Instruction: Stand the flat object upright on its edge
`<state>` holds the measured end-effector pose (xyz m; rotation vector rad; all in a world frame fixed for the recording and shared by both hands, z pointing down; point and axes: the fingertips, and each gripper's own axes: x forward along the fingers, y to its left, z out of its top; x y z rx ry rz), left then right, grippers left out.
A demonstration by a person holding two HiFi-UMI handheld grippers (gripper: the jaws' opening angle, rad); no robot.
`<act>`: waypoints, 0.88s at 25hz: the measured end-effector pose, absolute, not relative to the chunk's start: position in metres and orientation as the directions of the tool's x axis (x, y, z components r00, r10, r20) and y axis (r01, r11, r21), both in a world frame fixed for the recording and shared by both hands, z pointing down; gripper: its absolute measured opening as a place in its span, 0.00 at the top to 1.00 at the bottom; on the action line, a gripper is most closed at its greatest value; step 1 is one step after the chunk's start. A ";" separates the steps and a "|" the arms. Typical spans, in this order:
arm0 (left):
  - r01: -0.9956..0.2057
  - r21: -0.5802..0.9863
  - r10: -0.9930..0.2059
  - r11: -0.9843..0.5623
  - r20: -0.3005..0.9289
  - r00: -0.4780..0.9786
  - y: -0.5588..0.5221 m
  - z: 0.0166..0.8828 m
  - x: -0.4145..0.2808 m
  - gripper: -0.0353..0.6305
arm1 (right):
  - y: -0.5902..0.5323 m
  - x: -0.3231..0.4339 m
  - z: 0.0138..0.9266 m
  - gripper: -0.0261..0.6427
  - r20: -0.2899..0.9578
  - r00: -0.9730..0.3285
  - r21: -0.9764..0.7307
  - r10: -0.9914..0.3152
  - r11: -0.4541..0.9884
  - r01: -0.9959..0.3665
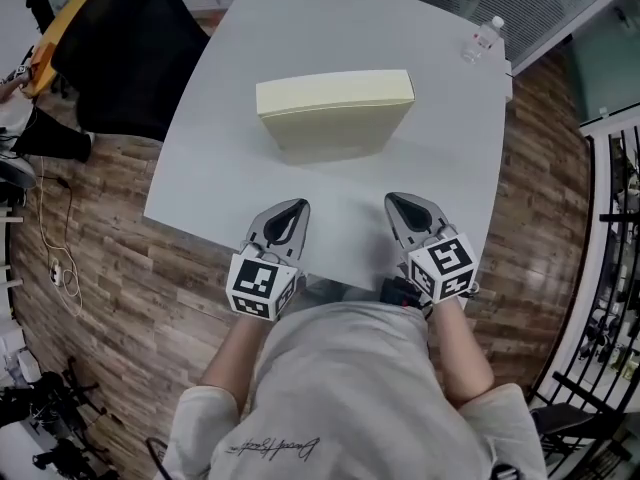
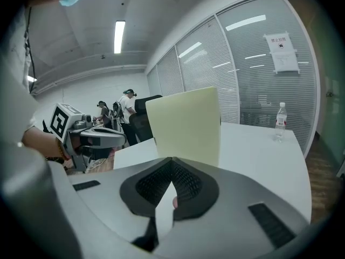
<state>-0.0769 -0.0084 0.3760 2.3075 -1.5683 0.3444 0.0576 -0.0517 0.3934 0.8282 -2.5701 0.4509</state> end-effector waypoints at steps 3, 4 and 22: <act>-0.928 0.134 -0.849 -0.348 0.376 0.372 -0.006 0.374 -0.072 0.93 | -0.043 0.055 0.396 0.92 0.464 -0.754 -0.204 -0.465 0.773 -0.601; -0.928 0.137 -0.848 -0.347 0.376 0.372 -0.006 0.374 -0.072 0.93 | -0.042 0.054 0.396 0.92 0.464 -0.755 -0.208 -0.463 0.772 -0.601; -0.932 0.127 -0.855 -0.340 0.370 0.362 -0.012 0.368 -0.069 0.93 | -0.049 0.048 0.390 0.92 0.441 -0.775 -0.210 -0.453 0.787 -0.580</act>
